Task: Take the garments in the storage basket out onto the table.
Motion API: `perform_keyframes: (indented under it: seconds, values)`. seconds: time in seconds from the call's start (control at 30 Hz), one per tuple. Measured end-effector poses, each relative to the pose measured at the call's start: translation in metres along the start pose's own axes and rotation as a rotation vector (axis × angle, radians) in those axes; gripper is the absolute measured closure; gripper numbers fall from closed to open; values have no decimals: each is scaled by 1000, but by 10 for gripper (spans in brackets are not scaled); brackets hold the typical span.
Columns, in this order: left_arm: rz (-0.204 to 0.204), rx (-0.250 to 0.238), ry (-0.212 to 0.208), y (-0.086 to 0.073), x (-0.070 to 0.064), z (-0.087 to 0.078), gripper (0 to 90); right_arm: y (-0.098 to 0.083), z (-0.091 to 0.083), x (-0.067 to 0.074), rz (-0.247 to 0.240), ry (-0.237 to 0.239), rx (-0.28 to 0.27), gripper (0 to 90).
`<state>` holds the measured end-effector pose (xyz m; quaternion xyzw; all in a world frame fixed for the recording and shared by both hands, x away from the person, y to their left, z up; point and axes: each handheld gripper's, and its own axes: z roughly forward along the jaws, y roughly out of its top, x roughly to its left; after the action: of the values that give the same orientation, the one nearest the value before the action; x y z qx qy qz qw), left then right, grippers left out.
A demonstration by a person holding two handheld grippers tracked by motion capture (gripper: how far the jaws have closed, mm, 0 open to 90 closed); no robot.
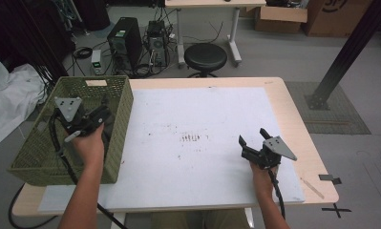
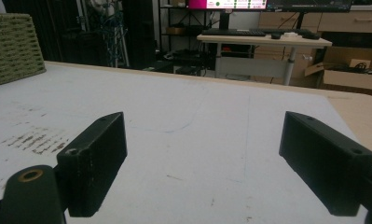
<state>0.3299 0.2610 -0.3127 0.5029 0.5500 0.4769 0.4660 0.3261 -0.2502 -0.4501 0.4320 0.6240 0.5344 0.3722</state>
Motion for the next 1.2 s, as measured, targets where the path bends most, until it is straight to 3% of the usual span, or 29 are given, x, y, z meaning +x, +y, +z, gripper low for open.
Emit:
perform_keyframes:
  seconds: [0.17,0.3,0.4,0.43,0.77,0.9,1.0,1.2]
  values:
    - [9,13,13,-3,19,4,156,0,0,0,0,0,0,148]
    - [26,51,30,-6,31,9,156,0,0,0,2,0,0,147]
    - [17,101,26,-11,40,14,156,0,0,0,1,0,0,147]
    - [24,144,28,-15,43,19,156,0,0,0,2,0,0,147]
    - [0,290,28,-31,58,38,157,0,0,0,2,2,-2,147]
    - [-3,358,8,-38,63,44,157,0,0,0,1,2,-2,148]
    - [-25,377,0,-42,65,48,159,0,0,0,1,2,-4,148]
    - [-28,392,-9,-44,66,50,159,0,0,0,1,2,-4,148]
